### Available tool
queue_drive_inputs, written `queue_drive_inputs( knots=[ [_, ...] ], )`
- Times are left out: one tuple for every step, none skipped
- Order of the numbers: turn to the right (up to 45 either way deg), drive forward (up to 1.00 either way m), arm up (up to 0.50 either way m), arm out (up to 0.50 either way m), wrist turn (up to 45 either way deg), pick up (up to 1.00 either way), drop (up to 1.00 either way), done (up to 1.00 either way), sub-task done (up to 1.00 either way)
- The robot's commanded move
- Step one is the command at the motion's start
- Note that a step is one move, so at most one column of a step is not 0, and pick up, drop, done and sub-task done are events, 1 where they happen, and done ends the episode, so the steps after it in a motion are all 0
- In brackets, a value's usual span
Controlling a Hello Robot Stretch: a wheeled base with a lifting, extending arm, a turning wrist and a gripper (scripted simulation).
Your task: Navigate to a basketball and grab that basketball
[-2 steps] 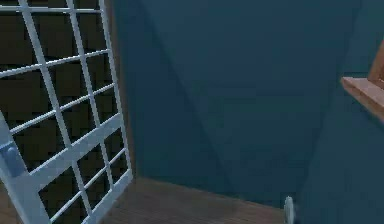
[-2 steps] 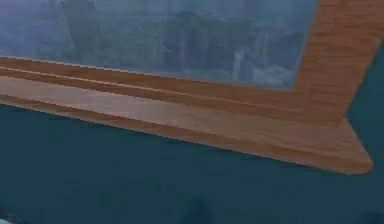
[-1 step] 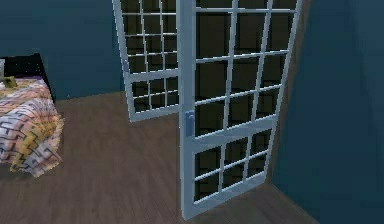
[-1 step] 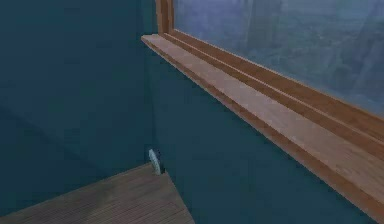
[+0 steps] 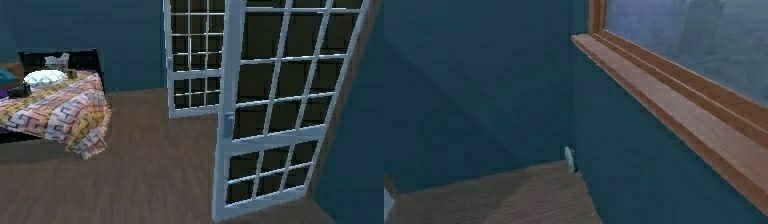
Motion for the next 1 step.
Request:
queue_drive_inputs(
  knots=[
    [0.0, 0.25, 0.0, 0.0, 0.0, 0.0, 0.0, 0.0, 0.0]
  ],
)
